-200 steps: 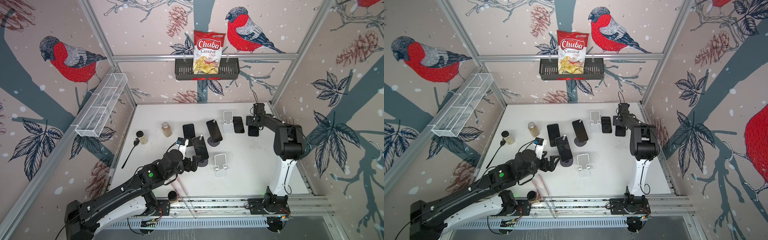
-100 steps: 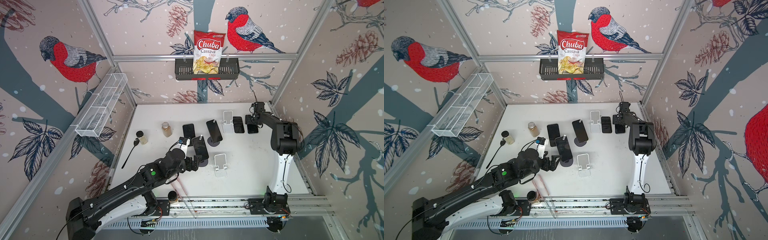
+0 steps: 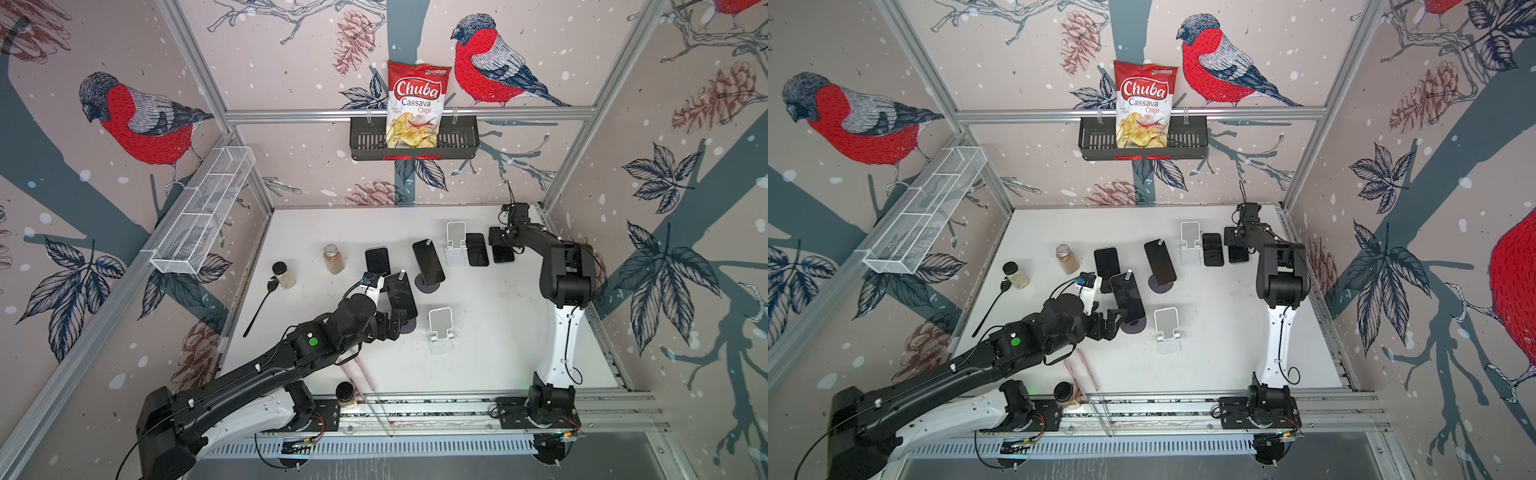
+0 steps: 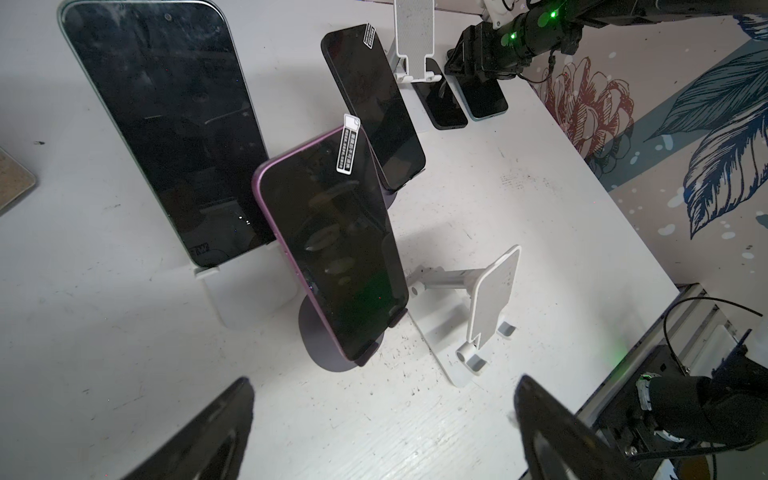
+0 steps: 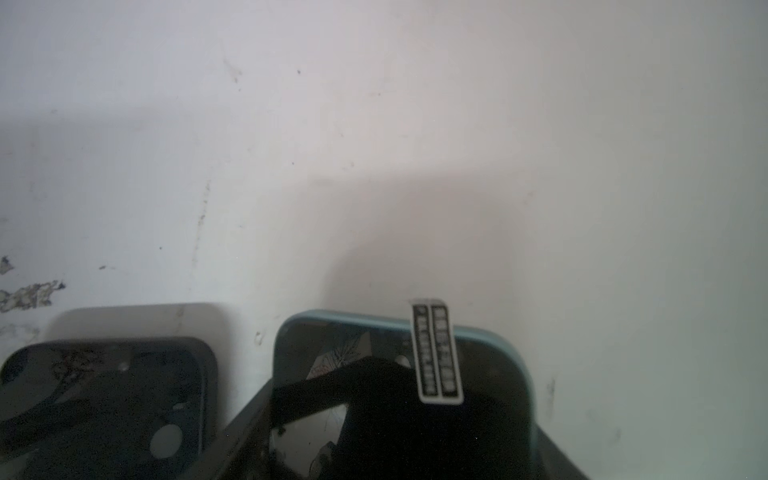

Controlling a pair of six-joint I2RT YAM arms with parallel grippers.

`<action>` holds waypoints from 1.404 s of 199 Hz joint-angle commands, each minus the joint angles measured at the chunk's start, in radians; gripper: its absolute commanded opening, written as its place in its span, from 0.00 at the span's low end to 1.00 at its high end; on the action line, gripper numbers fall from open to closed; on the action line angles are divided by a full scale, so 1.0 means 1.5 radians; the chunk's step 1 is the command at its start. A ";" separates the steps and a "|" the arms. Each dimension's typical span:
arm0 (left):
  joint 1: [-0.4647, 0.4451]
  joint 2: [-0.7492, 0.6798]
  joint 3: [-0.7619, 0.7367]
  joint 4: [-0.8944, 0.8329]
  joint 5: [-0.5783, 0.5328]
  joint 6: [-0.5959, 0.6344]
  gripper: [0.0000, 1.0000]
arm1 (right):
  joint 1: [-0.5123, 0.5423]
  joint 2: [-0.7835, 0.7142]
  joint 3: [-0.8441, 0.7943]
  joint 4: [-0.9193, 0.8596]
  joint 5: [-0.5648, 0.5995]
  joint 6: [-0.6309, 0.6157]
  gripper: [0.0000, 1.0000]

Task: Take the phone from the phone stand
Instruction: 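Carry the teal phone with the right gripper toward the black phone, then lower the teal phone onto the table beside the black phone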

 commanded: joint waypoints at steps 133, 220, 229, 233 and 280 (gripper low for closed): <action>-0.001 -0.006 0.001 0.041 0.010 0.021 0.97 | 0.012 0.013 -0.017 -0.068 -0.007 -0.013 0.78; -0.001 -0.016 -0.001 0.044 0.013 0.027 0.97 | 0.012 -0.001 -0.027 -0.074 -0.016 0.002 0.80; -0.001 -0.017 0.000 0.044 0.014 0.028 0.97 | 0.012 -0.003 -0.029 -0.074 -0.018 0.004 0.80; -0.001 -0.017 0.000 0.044 0.014 0.028 0.97 | 0.012 -0.003 -0.029 -0.074 -0.017 0.006 0.80; -0.001 -0.017 0.003 0.046 0.017 0.029 0.97 | 0.012 -0.015 -0.026 -0.069 -0.011 0.024 0.83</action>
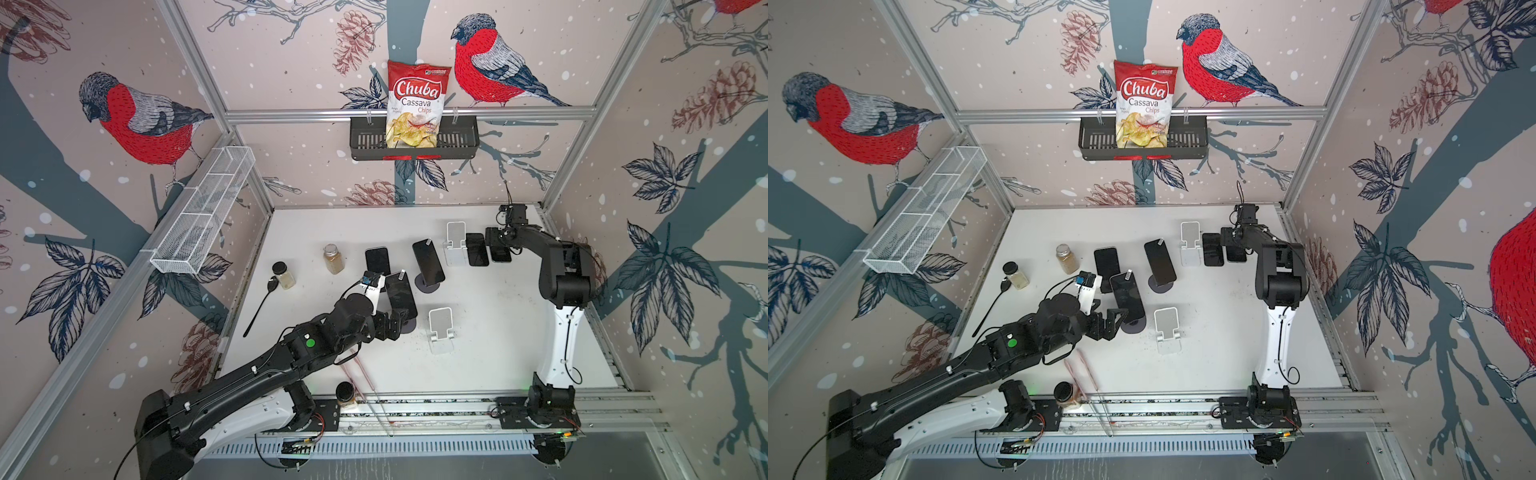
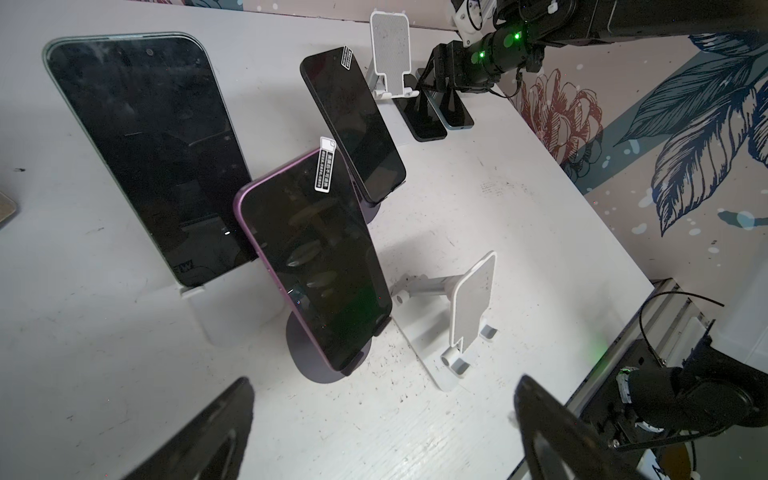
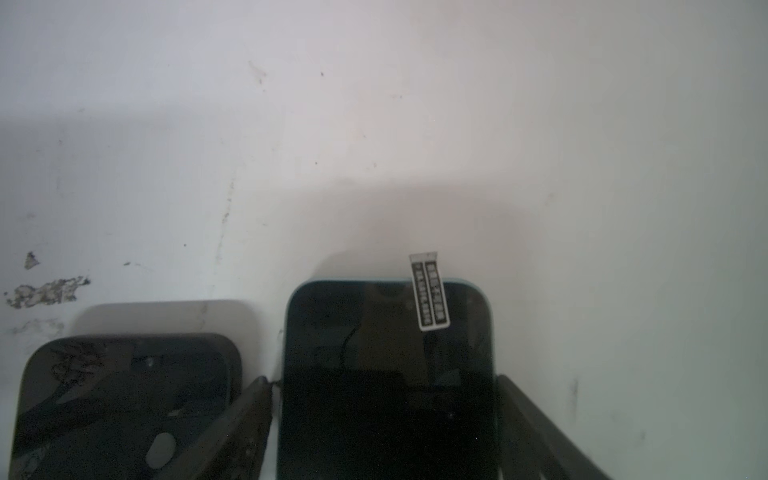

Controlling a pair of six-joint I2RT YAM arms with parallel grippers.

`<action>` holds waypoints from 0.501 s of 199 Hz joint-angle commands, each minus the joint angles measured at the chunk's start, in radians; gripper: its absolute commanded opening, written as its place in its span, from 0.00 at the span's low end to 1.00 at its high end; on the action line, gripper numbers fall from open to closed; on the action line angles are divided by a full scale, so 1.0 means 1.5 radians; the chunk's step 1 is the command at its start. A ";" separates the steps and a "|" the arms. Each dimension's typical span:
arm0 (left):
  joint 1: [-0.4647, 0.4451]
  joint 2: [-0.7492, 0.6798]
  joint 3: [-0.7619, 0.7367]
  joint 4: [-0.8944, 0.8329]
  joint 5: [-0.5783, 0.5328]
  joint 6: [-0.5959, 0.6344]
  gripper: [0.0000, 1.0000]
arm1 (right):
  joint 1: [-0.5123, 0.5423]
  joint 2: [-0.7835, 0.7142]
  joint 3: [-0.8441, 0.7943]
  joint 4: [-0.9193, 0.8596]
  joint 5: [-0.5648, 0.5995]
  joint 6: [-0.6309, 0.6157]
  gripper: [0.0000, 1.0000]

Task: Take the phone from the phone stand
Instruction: 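Lower the teal phone onto the table beside the black phone, then open the right gripper and raise it off the teal phone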

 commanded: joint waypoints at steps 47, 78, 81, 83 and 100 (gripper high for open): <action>-0.001 -0.001 0.007 0.026 0.002 0.011 0.97 | 0.001 -0.040 0.000 -0.080 -0.010 0.045 0.85; -0.001 0.002 0.006 0.020 -0.004 0.013 0.97 | 0.005 -0.078 -0.013 -0.077 0.000 0.056 0.85; -0.001 0.002 0.007 0.018 -0.005 0.013 0.97 | 0.006 -0.082 -0.015 -0.077 0.001 0.057 0.85; -0.001 0.002 0.007 0.017 -0.005 0.014 0.97 | 0.006 -0.085 -0.016 -0.077 0.003 0.058 0.85; -0.001 0.010 0.014 0.000 -0.017 0.016 0.97 | 0.015 -0.104 -0.021 -0.087 0.015 0.063 0.85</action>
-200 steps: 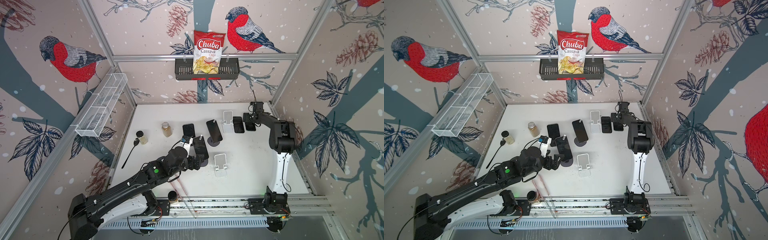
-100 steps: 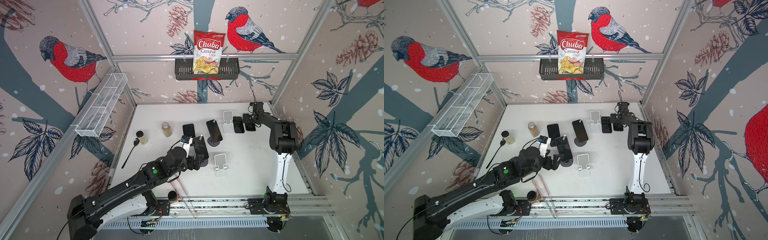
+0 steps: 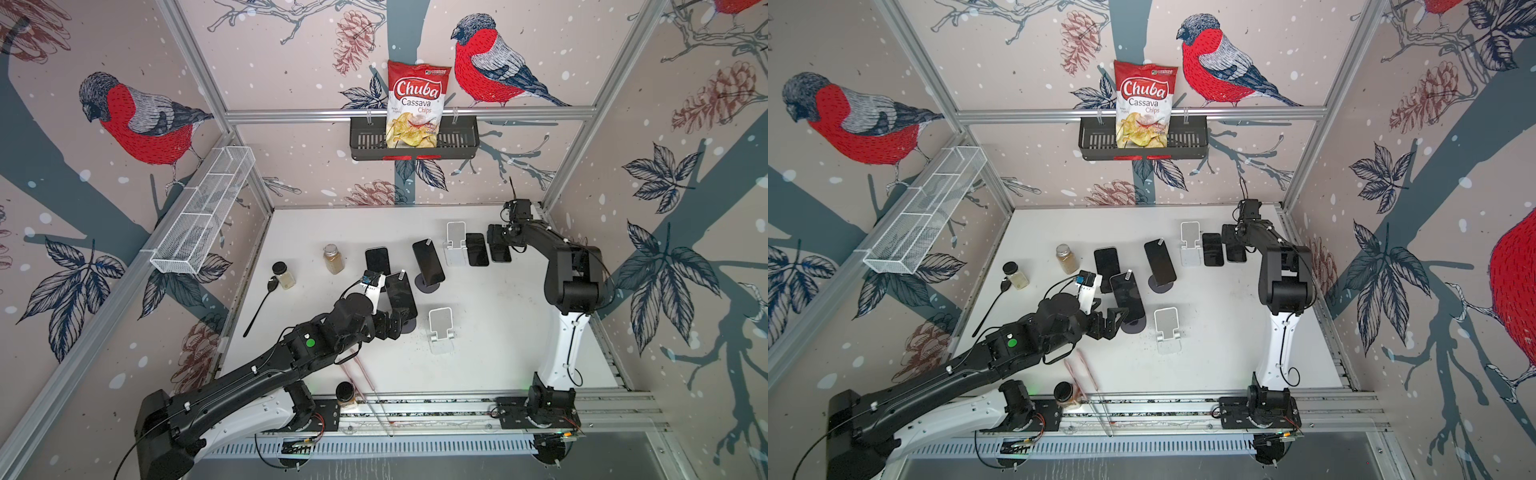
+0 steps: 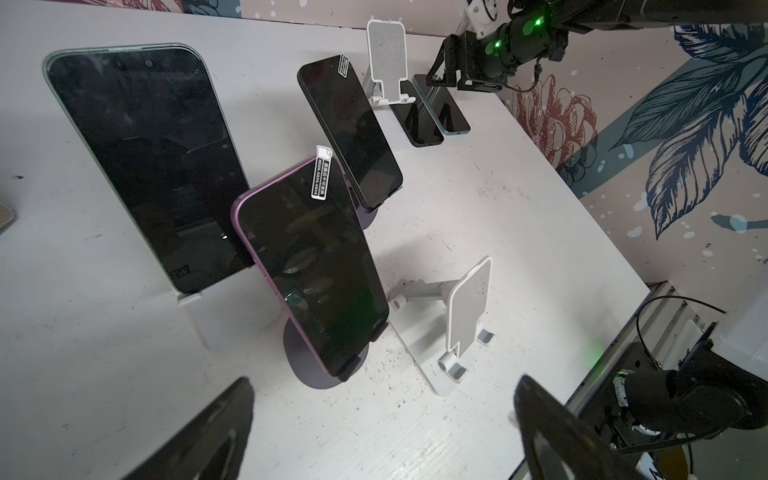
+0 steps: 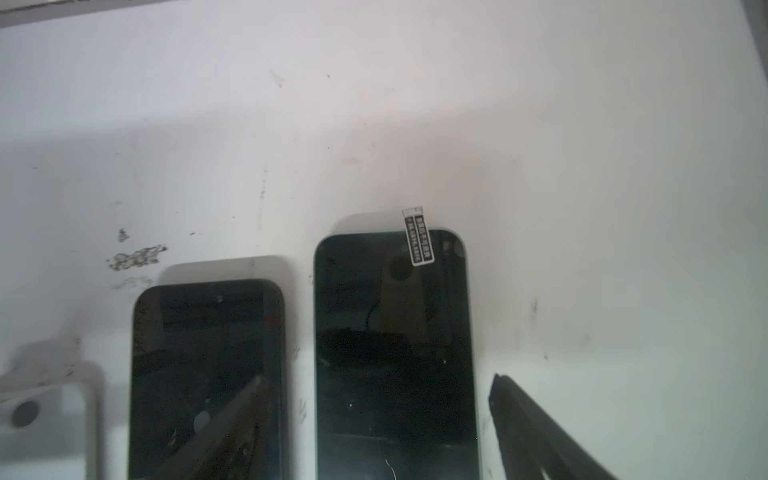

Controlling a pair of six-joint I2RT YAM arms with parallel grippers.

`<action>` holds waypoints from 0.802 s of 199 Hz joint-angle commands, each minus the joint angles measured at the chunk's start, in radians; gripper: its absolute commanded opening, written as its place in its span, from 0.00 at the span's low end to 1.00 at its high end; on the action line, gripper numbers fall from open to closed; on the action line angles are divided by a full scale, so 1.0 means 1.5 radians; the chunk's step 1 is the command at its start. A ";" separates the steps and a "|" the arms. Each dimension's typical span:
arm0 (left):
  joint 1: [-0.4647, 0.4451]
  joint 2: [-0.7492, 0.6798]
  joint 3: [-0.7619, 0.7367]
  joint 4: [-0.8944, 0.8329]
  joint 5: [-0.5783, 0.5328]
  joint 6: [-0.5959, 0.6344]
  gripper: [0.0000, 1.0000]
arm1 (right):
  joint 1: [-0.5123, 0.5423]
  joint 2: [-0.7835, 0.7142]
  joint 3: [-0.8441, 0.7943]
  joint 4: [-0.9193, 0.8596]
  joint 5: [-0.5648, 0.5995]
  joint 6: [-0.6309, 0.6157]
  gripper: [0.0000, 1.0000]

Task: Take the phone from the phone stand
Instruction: 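Open the right gripper and raise it off the teal phone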

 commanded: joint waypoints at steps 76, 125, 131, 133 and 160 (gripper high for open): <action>-0.002 -0.003 0.023 -0.021 -0.082 -0.007 0.97 | 0.098 -0.212 -0.198 0.038 0.062 0.093 0.86; -0.002 0.006 0.026 -0.061 -0.113 -0.046 0.97 | 0.186 -0.344 -0.306 0.059 0.098 0.108 0.87; -0.002 0.008 0.026 -0.065 -0.110 -0.050 0.97 | 0.198 -0.356 -0.317 0.060 0.101 0.111 0.87; -0.002 0.008 0.025 -0.066 -0.109 -0.052 0.97 | 0.202 -0.362 -0.321 0.061 0.103 0.111 0.87; -0.002 0.011 0.023 -0.080 -0.111 -0.069 0.97 | 0.252 -0.414 -0.358 0.064 0.128 0.126 0.88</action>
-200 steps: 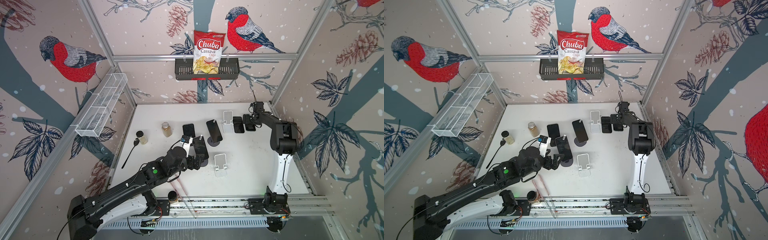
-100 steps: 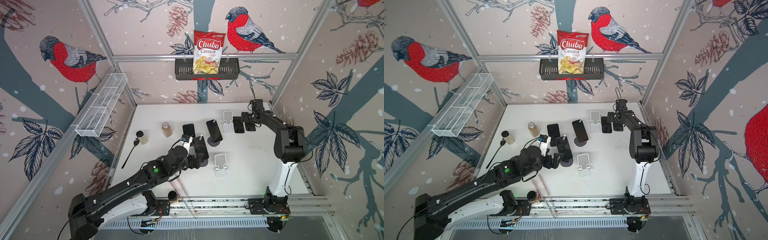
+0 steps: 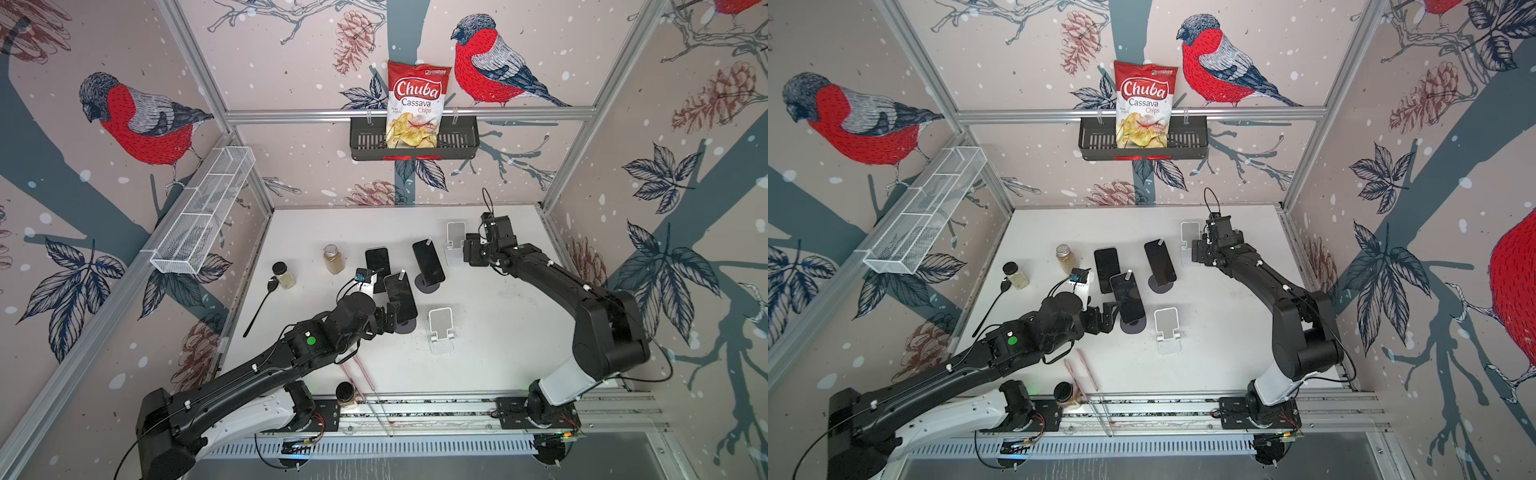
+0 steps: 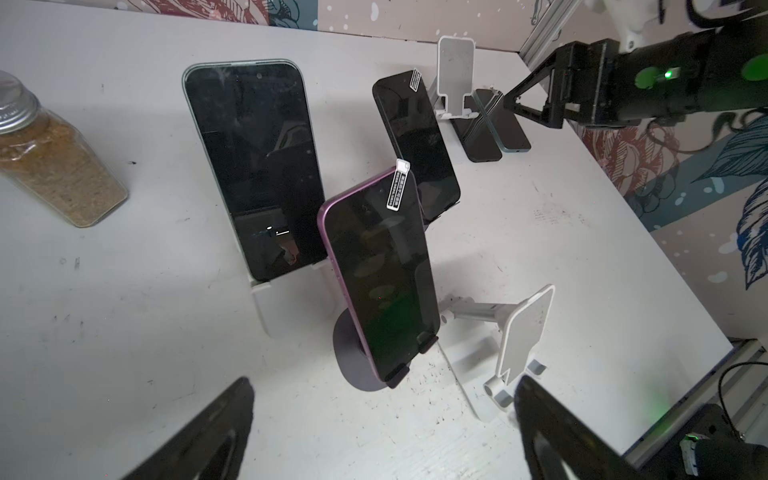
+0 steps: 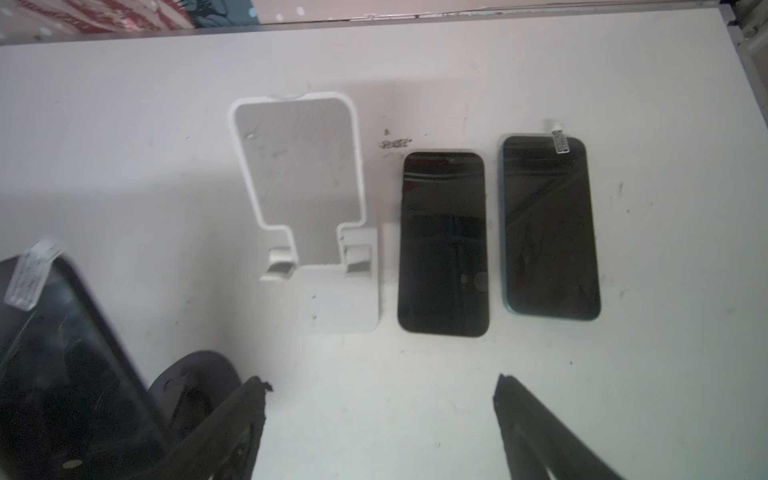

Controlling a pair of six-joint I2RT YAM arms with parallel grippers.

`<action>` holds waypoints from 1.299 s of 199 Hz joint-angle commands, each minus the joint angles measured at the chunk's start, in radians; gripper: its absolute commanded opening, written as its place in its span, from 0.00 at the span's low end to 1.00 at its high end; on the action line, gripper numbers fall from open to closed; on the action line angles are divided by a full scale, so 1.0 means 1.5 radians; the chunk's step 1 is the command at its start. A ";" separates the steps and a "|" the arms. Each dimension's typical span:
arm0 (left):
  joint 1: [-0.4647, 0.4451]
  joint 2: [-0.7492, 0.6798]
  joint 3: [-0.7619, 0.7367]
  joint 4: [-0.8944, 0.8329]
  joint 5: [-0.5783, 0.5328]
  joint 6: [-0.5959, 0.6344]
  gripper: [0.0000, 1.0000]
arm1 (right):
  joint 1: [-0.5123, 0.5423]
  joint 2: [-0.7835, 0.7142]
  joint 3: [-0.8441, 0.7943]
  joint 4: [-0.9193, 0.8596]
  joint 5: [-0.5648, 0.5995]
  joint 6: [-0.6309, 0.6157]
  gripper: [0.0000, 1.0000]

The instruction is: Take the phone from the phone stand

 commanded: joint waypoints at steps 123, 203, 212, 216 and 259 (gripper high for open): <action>-0.001 -0.030 -0.021 -0.009 0.000 -0.027 0.97 | 0.223 -0.217 -0.131 -0.033 0.057 0.065 0.99; -0.001 -0.036 -0.024 0.012 0.014 -0.035 0.97 | 0.344 -0.252 -0.181 -0.078 0.122 0.137 0.99; -0.001 -0.037 -0.025 0.012 0.015 -0.037 0.97 | 0.358 -0.255 -0.185 -0.081 0.128 0.148 0.99; -0.001 -0.036 -0.025 0.012 0.016 -0.038 0.97 | 0.364 -0.256 -0.187 -0.081 0.130 0.152 0.99; -0.001 -0.029 -0.023 0.010 0.012 -0.045 0.97 | 0.435 -0.246 -0.205 -0.077 0.168 0.219 0.99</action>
